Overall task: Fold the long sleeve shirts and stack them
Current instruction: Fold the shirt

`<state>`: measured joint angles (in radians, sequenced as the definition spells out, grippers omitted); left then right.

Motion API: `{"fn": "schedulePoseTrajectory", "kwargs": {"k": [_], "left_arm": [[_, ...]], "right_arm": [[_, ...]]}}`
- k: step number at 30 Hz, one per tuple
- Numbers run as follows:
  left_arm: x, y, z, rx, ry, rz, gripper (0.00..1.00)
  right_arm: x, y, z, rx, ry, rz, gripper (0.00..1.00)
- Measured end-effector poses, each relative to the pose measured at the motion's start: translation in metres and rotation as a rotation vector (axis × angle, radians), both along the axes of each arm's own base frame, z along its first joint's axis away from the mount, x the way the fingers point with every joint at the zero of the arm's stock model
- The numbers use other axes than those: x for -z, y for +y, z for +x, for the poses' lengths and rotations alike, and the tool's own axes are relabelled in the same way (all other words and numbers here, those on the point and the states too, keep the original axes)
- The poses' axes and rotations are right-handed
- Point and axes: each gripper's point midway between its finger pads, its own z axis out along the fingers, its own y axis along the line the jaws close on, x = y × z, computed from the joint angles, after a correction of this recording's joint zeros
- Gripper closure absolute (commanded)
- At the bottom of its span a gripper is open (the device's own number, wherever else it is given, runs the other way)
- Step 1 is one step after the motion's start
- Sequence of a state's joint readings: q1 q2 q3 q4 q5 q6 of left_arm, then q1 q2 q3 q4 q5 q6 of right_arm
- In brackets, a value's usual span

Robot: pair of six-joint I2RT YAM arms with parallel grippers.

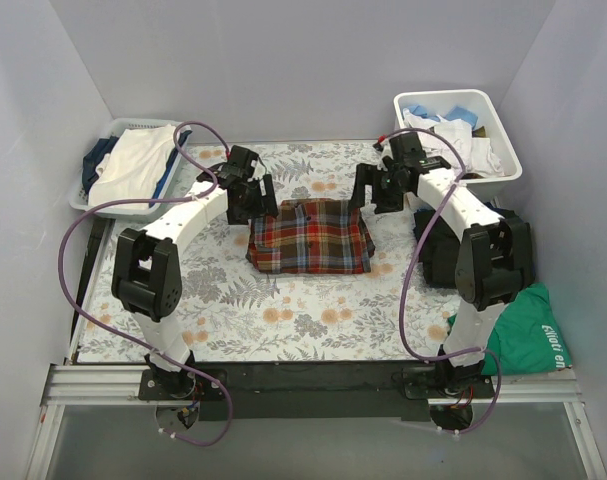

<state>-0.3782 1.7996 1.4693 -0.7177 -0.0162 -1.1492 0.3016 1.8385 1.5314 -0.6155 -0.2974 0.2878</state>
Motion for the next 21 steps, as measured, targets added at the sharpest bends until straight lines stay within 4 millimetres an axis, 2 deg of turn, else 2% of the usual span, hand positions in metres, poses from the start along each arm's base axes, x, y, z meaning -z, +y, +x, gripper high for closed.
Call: {"fn": "schedulePoseTrajectory", "kwargs": {"k": [4, 6, 14, 18, 21], "left_arm": [[0.003, 0.006, -0.003, -0.015, 0.020, 0.017, 0.24], [0.005, 0.008, -0.004, -0.021, 0.028, 0.023, 0.24], [0.012, 0.011, -0.005, -0.031, 0.048, 0.034, 0.24], [0.012, 0.011, -0.005, -0.032, 0.050, 0.035, 0.24], [0.014, 0.013, -0.005, -0.037, 0.053, 0.039, 0.24]], "right_arm": [[0.024, -0.033, -0.002, 0.045, 0.048, -0.021, 0.01], [0.036, -0.040, -0.008, 0.042, 0.079, -0.020, 0.01], [0.072, -0.026, -0.038, -0.033, 0.169, 0.099, 0.01], [0.089, -0.017, -0.042, -0.059, 0.211, 0.164, 0.01], [0.087, -0.010, -0.037, -0.077, 0.196, 0.221, 0.01]]}}
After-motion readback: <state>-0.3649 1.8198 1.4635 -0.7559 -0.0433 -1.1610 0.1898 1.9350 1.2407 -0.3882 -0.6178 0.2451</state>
